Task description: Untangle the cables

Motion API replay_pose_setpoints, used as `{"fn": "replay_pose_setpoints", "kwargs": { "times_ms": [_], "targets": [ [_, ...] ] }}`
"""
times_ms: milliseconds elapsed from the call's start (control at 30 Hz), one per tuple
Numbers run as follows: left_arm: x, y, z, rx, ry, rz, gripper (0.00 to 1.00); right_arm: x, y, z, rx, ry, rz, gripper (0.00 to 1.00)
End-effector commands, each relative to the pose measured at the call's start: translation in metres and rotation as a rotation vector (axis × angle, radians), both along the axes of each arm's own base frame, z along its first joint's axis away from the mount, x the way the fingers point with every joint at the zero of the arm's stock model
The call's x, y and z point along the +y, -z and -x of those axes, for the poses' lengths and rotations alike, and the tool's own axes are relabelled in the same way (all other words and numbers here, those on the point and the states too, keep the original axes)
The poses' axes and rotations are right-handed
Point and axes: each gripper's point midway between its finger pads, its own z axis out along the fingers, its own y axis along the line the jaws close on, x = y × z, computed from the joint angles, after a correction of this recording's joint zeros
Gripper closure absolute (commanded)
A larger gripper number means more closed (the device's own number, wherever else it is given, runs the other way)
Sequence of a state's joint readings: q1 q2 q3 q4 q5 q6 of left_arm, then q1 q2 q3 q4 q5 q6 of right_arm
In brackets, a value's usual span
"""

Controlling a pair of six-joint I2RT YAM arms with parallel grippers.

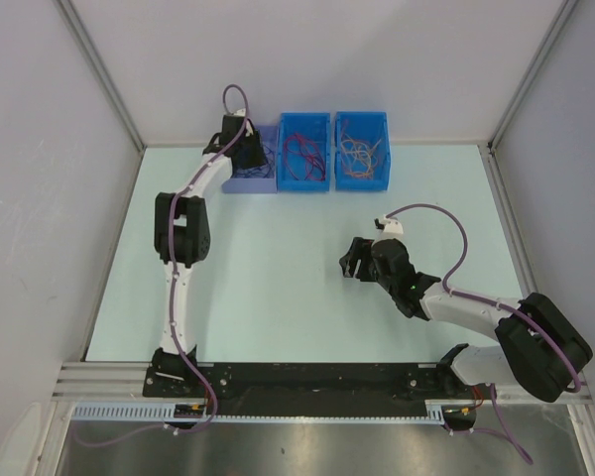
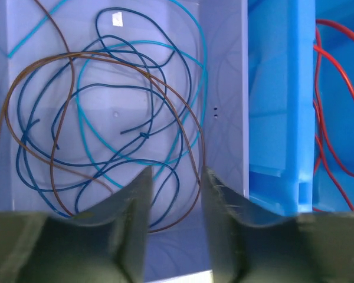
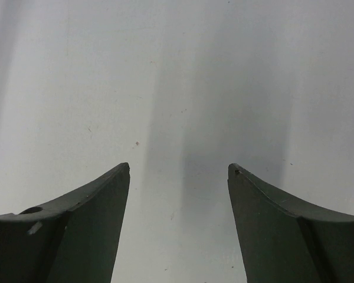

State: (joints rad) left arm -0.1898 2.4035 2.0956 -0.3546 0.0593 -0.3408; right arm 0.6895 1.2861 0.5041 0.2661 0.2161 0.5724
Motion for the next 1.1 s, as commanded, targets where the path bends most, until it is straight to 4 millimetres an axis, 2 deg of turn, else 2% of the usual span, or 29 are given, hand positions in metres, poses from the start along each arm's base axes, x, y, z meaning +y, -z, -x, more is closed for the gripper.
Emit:
{"fn": "replay_pose_setpoints", "kwargs": {
  "times_ms": [0,100,167,267,300,367,433,467,533,567,600,633,700,733,800,833,900,933,967,1000,1033,1067],
  "targets": [
    [-0.005,-0.057,0.0,-0.077,0.023,0.063,0.43,0.0,-0.011,-0.005,-0.032,0.016,-0.024,0.28],
    [-0.006,-0.076,0.007,-0.089,0.024,0.076,0.33,0.0,-0.011,-0.005,-0.032,0.016,-0.022,0.28],
    [-0.009,-0.094,0.013,-0.102,0.042,0.093,0.3,-0.001,-0.011,-0.005,-0.032,0.02,-0.022,0.28],
    [-0.012,-0.108,0.02,-0.106,0.06,0.111,0.27,0.0,-0.01,-0.004,-0.032,0.017,-0.022,0.28],
    [-0.013,-0.121,0.025,-0.119,0.07,0.121,0.27,0.0,-0.01,-0.004,-0.031,0.017,-0.021,0.28],
    [-0.012,-0.121,0.033,-0.102,0.069,0.12,0.25,0.0,-0.011,-0.005,-0.033,0.018,-0.023,0.28],
    [-0.011,-0.138,0.042,-0.133,0.069,0.132,0.25,-0.001,-0.011,-0.005,-0.034,0.021,-0.022,0.28],
    [-0.01,-0.124,0.049,-0.101,0.068,0.133,0.24,0.0,-0.012,-0.005,-0.035,0.02,-0.024,0.28],
    [-0.01,-0.132,0.058,-0.118,0.072,0.138,0.23,0.0,-0.011,-0.004,-0.034,0.021,-0.019,0.28],
    [-0.008,-0.122,0.064,-0.092,0.07,0.132,0.23,0.0,-0.012,-0.005,-0.036,0.021,-0.019,0.28],
    [-0.006,-0.128,0.069,-0.102,0.062,0.128,0.22,0.0,-0.011,-0.004,-0.035,0.02,-0.018,0.28],
    [-0.002,-0.117,0.077,-0.075,0.049,0.118,0.21,0.0,-0.011,-0.004,-0.035,0.018,-0.018,0.28],
    [0.002,-0.119,0.085,-0.087,0.025,0.124,0.2,0.001,-0.013,-0.004,-0.037,0.018,-0.02,0.28],
    [0.005,-0.116,0.1,-0.082,0.017,0.128,0.19,0.001,-0.013,-0.004,-0.038,0.014,-0.018,0.28],
    [0.006,-0.119,0.108,-0.105,0.004,0.154,0.18,0.001,-0.012,-0.003,-0.036,0.016,-0.017,0.28],
    [0.006,-0.117,0.124,-0.097,0.011,0.164,0.17,0.001,-0.012,-0.003,-0.036,0.017,-0.016,0.28],
    [0.008,-0.117,0.136,-0.101,-0.002,0.18,0.16,0.001,-0.011,-0.003,-0.033,0.014,-0.015,0.28],
    [0.013,-0.099,0.148,-0.065,-0.022,0.171,0.14,0.001,-0.011,-0.003,-0.034,0.017,-0.013,0.28],
    [0.014,-0.11,0.156,-0.095,-0.029,0.179,0.13,0.002,-0.012,-0.003,-0.038,0.016,-0.016,0.28],
    [0.017,-0.106,0.162,-0.089,-0.039,0.173,0.12,0.001,-0.013,-0.003,-0.038,0.017,-0.016,0.28],
    [0.021,-0.089,0.174,-0.057,-0.049,0.161,0.09,0.001,-0.012,-0.003,-0.037,0.017,-0.015,0.28],
    [0.027,-0.097,0.181,-0.082,-0.069,0.155,0.09,0.001,-0.013,-0.004,-0.039,0.017,-0.017,0.28]
  ]
}}
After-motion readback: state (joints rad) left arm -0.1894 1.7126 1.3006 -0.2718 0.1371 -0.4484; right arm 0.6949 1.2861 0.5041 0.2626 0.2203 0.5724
